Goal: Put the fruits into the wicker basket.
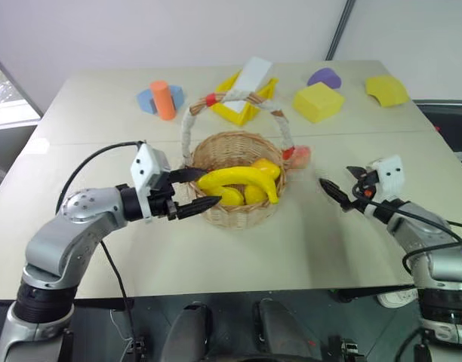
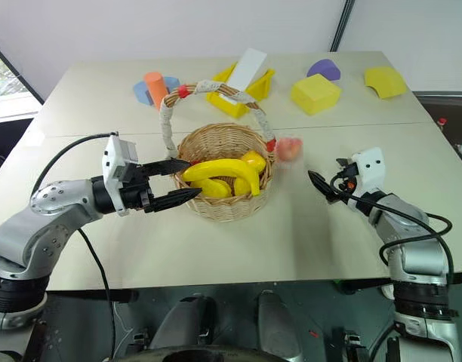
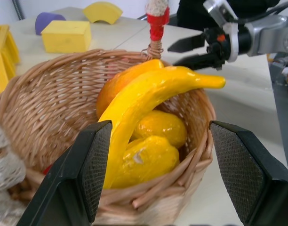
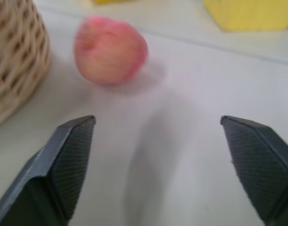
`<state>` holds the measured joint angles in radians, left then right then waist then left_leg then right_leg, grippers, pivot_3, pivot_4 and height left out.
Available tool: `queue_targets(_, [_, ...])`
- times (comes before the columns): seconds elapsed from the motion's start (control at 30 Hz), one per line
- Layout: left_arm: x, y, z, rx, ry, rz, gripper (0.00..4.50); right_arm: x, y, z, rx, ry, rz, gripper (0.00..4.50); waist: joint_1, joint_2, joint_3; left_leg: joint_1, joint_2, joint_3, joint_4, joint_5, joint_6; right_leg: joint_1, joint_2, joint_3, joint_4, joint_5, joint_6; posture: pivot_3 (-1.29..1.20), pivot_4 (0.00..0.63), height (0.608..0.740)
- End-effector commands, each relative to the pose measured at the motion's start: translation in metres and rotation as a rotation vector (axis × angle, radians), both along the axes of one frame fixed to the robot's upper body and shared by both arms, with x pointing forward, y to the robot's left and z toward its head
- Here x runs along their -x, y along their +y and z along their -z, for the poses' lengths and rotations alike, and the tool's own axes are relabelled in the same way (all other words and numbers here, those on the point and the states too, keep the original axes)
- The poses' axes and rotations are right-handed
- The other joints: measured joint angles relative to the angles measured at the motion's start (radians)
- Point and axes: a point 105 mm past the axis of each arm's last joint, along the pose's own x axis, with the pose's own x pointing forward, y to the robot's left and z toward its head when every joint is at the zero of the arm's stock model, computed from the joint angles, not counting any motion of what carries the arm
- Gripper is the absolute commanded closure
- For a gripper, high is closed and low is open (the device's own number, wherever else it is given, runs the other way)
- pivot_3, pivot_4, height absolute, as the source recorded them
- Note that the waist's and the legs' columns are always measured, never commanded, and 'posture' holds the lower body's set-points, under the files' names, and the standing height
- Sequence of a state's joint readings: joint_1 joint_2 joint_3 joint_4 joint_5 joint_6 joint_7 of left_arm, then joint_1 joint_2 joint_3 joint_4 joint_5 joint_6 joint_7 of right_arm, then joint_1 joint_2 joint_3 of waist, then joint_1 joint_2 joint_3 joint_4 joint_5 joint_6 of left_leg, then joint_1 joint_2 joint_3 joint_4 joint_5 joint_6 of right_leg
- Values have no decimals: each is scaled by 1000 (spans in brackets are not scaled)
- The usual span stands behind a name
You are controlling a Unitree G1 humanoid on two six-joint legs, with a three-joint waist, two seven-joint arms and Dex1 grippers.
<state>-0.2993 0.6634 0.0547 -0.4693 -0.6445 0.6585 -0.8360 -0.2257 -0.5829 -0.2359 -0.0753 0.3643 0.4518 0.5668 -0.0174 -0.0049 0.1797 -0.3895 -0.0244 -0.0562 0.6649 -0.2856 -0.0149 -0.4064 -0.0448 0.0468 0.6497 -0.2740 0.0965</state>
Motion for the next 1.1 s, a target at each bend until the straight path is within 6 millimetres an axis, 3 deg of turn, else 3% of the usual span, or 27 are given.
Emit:
queue_targets(0.03, [3,3,-8,-5,-49,3,961,-11,12,-13,-10,-63,-18,39,1,0,0,0,0,0,0,0,0,0,0,0,0,0,0,0,150,740])
queue_targets(0.33, [3,-3,-11,-12,-58,31,961,-55,30,-21,-35,-92,26,39,2,0,0,-1,0,0,0,0,0,-1,0,0,0,0,0,0,150,740])
queue_targets(0.43, [4,-4,-12,-9,-63,32,961,-64,25,-10,8,-49,73,39,2,0,0,-1,-1,0,0,0,0,-1,-1,0,0,0,0,0,150,740])
queue_targets(0.6, [5,-5,-12,-5,-66,28,961,-68,22,0,20,-23,95,39,1,0,0,-1,-1,0,0,0,0,-2,-1,0,0,0,0,0,150,740])
queue_targets(1.0, [3,-7,-13,-1,-79,27,961,-76,23,-1,0,-35,96,39,-2,0,0,-1,0,0,0,0,0,-2,0,0,0,0,0,0,150,740])
queue_targets(1.1, [3,-8,-13,-1,-82,28,961,-77,22,-1,-7,-39,101,893,-2,0,0,-1,0,0,-1,0,0,-2,-1,0,0,0,0,0,150,740])
